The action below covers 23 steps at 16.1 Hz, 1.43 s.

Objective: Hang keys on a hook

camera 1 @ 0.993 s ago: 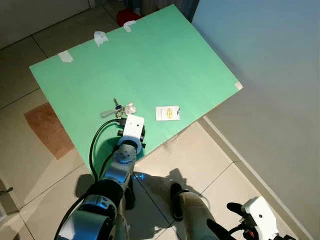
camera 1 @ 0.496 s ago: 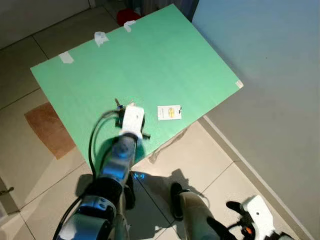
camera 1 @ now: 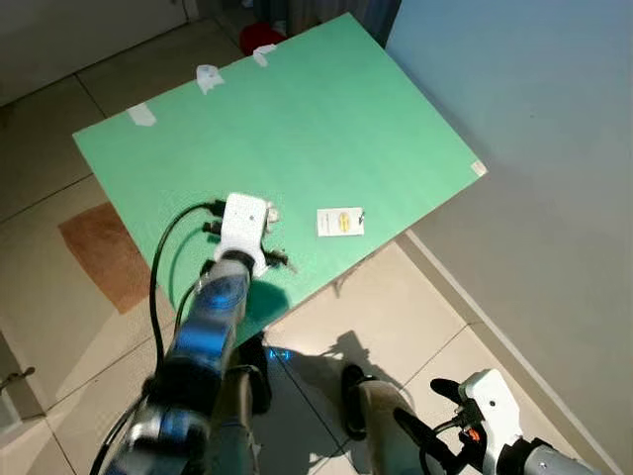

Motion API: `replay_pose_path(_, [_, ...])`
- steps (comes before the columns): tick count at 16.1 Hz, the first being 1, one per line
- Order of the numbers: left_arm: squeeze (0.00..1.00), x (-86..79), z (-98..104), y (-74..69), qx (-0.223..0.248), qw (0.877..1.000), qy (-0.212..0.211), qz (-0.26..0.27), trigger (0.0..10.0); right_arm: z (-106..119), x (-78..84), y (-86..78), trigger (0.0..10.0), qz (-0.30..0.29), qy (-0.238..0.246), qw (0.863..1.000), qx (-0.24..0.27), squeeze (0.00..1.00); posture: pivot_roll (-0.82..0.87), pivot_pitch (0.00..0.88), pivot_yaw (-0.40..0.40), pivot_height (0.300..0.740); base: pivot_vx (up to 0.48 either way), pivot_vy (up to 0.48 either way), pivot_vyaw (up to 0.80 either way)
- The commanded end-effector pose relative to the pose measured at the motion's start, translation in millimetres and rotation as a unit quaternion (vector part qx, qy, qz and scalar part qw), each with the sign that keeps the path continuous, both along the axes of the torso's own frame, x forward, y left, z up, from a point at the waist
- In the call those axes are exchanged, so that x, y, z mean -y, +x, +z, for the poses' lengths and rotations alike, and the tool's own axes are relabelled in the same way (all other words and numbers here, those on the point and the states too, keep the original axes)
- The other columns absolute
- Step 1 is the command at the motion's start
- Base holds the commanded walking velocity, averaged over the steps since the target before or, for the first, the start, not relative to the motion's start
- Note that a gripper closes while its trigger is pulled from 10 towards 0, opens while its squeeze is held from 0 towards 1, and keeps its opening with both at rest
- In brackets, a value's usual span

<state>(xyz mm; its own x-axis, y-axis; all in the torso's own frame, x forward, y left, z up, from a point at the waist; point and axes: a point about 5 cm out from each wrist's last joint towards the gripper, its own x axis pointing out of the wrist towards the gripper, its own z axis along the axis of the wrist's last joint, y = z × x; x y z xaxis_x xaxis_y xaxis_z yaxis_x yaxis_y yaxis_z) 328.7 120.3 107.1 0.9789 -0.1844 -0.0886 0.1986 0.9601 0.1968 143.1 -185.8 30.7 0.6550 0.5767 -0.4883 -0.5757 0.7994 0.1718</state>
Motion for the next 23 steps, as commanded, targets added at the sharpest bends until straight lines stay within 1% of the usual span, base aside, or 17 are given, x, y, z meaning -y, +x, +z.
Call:
replay_pose_path(1, [1.0, 11.7, -8, -10.2, -0.012, 0.999, 0.018, -0.028, 10.0, -6, 3.5, -7.1, 10.0, -0.002, -0.009, 1.0, -0.016, 0.0, -0.33, 0.359, -0.066, 0.736, 0.0, 0.0, 0.0])
replay_pose_path(3, [1.0, 21.9, -18, -26.6, -0.014, 0.999, 0.034, -0.033, 10.0, -4, 1.1, -2.8, 10.0, -0.013, -0.008, 1.0, -0.002, 0.0, -0.33, 0.354, -0.061, 0.736, 0.0, 0.0, 0.0])
replay_pose_path(4, [1.0, 20.5, -19, -31.8, -0.017, 1.0, 0.02, -0.011, 10.0, -2, -2.5, 1.6, 10.0, -0.014, -0.002, 1.0, 0.003, 0.0, -0.32, 0.352, -0.058, 0.736, 0.0, 0.0, 0.0])
replay_pose_path(5, [1.0, 20.4, -19, -34.1, -0.015, 1.0, 0.018, -0.007, 10.0, -1, -4.4, 4.6, 10.0, -0.013, 0.002, 1.0, 0.007, 0.0, -0.32, 0.35, -0.055, 0.736, 0.0, 0.0, 0.0])
replay_pose_path(7, [1.0, 8.3, -7, -53.2, 0.018, 0.999, 0.037, 0.016, 10.0, 2, -14.0, 22.2, 10.0, -0.004, 0.021, 1.0, 0.02, 0.0, -0.27, 0.344, -0.051, 0.736, 0.0, 0.0, 0.0])
replay_pose_path(9, [1.0, -1.3, -9, -69.7, 0.013, 0.999, 0.048, 0.019, 10.0, 3, -20.0, 38.1, 10.0, -0.005, 0.042, 0.999, 0.016, 0.0, -0.23, 0.34, -0.051, 0.736, 0.0, 0.0, 0.0])
replay_pose_path(10, [1.0, -13.3, -18, -94.0, -0.001, 0.998, 0.052, 0.027, 10.0, 6, -31.0, 60.2, 10.0, 0.017, 0.058, 0.998, 0.018, 0.0, -0.18, 0.337, -0.059, 0.736, 0.0, 0.0, 0.0])
replay_pose_path(11, [1.0, -21.8, -21, -111.2, -0.002, 0.998, 0.06, 0.035, 10.0, 10, -39.8, 77.7, 10.0, 0.027, 0.073, 0.997, 0.02, 0.0, -0.15, 0.337, -0.067, 0.736, 0.0, 0.0, 0.0])
replay_pose_path(12, [1.0, -24.5, -22, -123.7, -0.004, 0.998, 0.058, 0.035, 10.0, 12, -47.2, 89.1, 10.0, 0.037, 0.082, 0.996, 0.025, 0.0, -0.12, 0.334, -0.076, 0.736, 0.0, 0.0, 0.0])
replay_pose_path(14, [1.0, -25.5, -25, -143.3, -0.018, 0.998, 0.044, 0.038, 10.0, 15, -61.0, 103.2, 10.0, 0.056, 0.088, 0.994, 0.027, 0.0, -0.07, 0.325, -0.094, 0.736, 0.0, 0.0, 0.0])
replay_pose_path(15, [1.0, -24.6, -32, -158.8, -0.035, 0.998, 0.034, 0.043, 10.0, 19, -73.0, 114.6, 10.0, 0.072, 0.098, 0.992, 0.034, 0.0, -0.05, 0.314, -0.103, 0.736, 0.0, 0.0, 0.0])
replay_pose_path(16, [1.0, -23.2, -36, -166.4, -0.043, 0.997, 0.026, 0.059, 10.0, 23, -85.8, 124.2, 10.0, 0.089, 0.108, 0.989, 0.041, 0.0, -0.01, 0.288, -0.115, 0.736, 0.0, 0.0, 0.0])
replay_pose_path(17, [1.0, -20.9, -36, -166.7, -0.041, 0.997, 0.021, 0.068, 10.0, 25, -94.5, 130.9, 10.0, 0.094, 0.114, 0.988, 0.047, 0.0, 0.01, 0.268, -0.123, 0.736, 0.0, 0.0, 0.0])
replay_pose_path(18, [1.0, -20.2, -36, -165.8, -0.039, 0.997, 0.019, 0.071, 10.0, 25, -96.8, 133.2, 10.0, 0.093, 0.116, 0.988, 0.047, 0.0, 0.02, 0.264, -0.124, 0.736, 0.0, 0.0, 0.0])
replay_pose_path(19, [1.0, -21.8, -33, -159.7, -0.03, 0.996, 0.016, 0.081, 10.0, 29, -107.0, 142.1, 10.0, 0.092, 0.118, 0.987, 0.065, 0.0, 0.04, 0.245, -0.125, 0.736, 0.0, 0.0, 0.0])
replay_pose_path(22, [1.0, -23.4, -28, -154.2, -0.022, 0.997, 0.018, 0.074, 10.0, 33, -116.2, 158.2, 10.0, 0.058, 0.095, 0.988, 0.106, 0.0, 0.05, 0.251, -0.119, 0.736, 0.0, 0.0, 0.0])
replay_pose_path(23, [0.0, -22.0, -26, -153.7, -0.022, 0.997, 0.016, 0.07, 10.0, 33, -118.2, 162.6, 10.0, 0.045, 0.088, 0.988, 0.119, 0.0, 0.05, 0.264, -0.112, 0.736, 0.0, 0.0, 0.0])
